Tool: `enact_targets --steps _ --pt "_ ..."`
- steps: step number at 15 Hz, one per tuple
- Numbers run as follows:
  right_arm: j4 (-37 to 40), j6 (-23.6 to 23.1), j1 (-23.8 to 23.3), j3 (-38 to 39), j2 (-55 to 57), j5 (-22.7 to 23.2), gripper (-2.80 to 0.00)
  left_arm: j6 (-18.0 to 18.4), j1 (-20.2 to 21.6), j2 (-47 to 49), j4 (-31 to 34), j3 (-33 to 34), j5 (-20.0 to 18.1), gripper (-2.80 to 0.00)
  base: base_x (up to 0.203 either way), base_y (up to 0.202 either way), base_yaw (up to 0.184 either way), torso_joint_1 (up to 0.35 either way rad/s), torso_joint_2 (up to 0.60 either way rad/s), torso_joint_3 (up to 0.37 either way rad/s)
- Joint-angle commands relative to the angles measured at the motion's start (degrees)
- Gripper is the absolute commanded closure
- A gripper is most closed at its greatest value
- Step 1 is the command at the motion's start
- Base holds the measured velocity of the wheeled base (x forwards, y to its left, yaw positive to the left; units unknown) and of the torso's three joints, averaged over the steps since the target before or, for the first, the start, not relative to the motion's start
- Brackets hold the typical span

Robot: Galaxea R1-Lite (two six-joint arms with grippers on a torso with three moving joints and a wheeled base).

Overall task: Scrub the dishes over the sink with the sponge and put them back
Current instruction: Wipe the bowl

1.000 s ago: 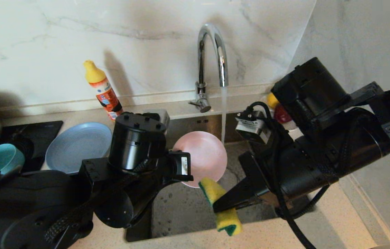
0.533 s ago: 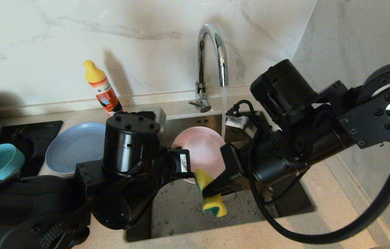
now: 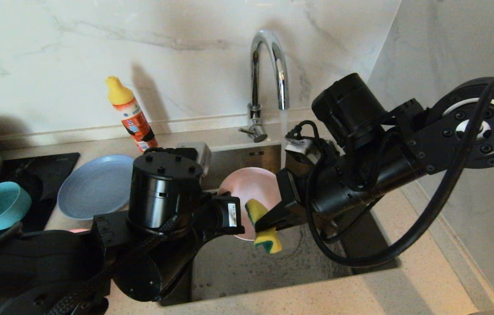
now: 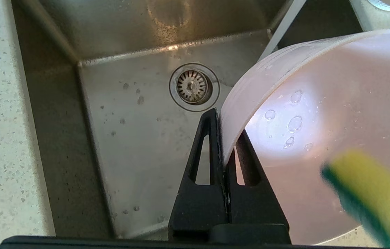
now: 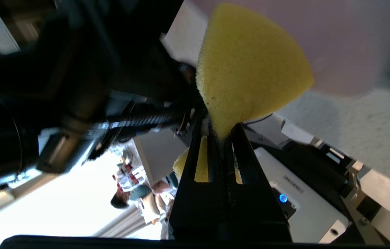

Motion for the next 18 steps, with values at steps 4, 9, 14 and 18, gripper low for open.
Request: enact_targets --steps 4,9,14,18 --pt "0.28 0.26 -2.71 -1.03 -1.04 0.33 0.0 0.0 -0.47 -0.07 -3.15 1.57 0.19 0.0 0.0 0.0 0.0 0.0 0.0 0.0" --pt "0.34 0.26 -3.19 -3.42 0.12 0.44 0.0 2.64 -2.64 0.11 -9.99 4.27 -0.01 0.0 0.0 0.0 0.0 0.0 0.0 0.0" --pt "0.58 0.38 -3.12 -6.45 3.4 0.31 0.0 2.73 -3.19 -0.59 -10.08 4.41 -0.05 0.0 0.0 0.0 0.0 0.0 0.0 0.0" --pt "1.02 0.36 -2.41 -6.59 3.96 0.31 0.0 2.73 -3.19 -1.04 -10.08 4.32 -0.14 0.0 0.0 0.0 0.0 0.0 0.0 0.0"
